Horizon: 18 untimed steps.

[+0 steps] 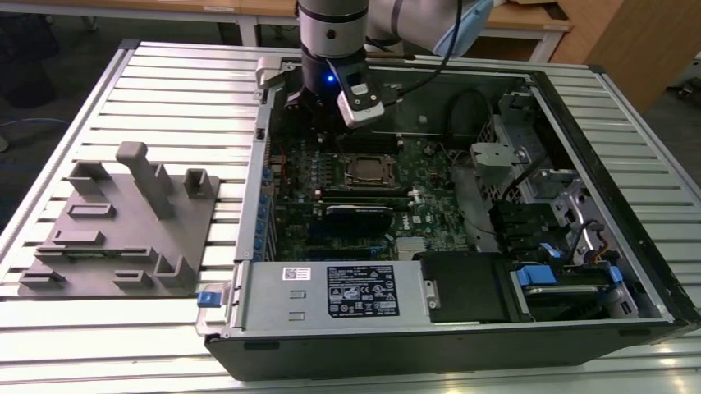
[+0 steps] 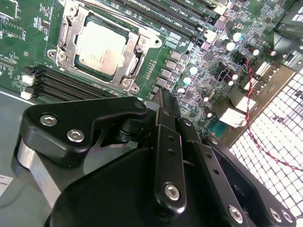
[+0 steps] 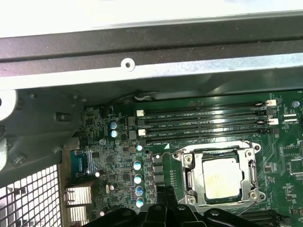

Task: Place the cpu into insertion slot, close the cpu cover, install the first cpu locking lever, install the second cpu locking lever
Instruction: 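Install the first cpu locking lever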

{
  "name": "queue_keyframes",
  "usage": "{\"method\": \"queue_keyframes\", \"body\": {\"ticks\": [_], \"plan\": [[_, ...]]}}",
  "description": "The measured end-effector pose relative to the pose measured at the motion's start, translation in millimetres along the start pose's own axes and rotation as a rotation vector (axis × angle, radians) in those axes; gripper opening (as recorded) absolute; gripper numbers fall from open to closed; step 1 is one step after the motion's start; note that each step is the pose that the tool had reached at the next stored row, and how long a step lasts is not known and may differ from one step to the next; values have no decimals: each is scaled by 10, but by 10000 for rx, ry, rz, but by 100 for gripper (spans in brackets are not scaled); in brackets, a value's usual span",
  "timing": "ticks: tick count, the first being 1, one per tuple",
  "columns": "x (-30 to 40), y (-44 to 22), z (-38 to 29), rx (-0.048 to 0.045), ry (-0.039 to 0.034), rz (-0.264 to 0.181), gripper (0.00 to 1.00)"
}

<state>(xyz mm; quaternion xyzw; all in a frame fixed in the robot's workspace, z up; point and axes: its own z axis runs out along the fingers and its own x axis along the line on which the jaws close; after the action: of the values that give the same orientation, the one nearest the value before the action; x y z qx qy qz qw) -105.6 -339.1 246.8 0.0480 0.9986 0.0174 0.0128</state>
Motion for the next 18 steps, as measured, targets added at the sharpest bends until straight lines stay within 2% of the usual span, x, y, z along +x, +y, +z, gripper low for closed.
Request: {"method": "queue_keyframes", "body": {"ticks": [7,10,18], "plan": [[17,-2,-1,-33,3,0,10],[17,-3,0,-253,23,7,10],[17,-3,0,-268,24,7,10]]}}
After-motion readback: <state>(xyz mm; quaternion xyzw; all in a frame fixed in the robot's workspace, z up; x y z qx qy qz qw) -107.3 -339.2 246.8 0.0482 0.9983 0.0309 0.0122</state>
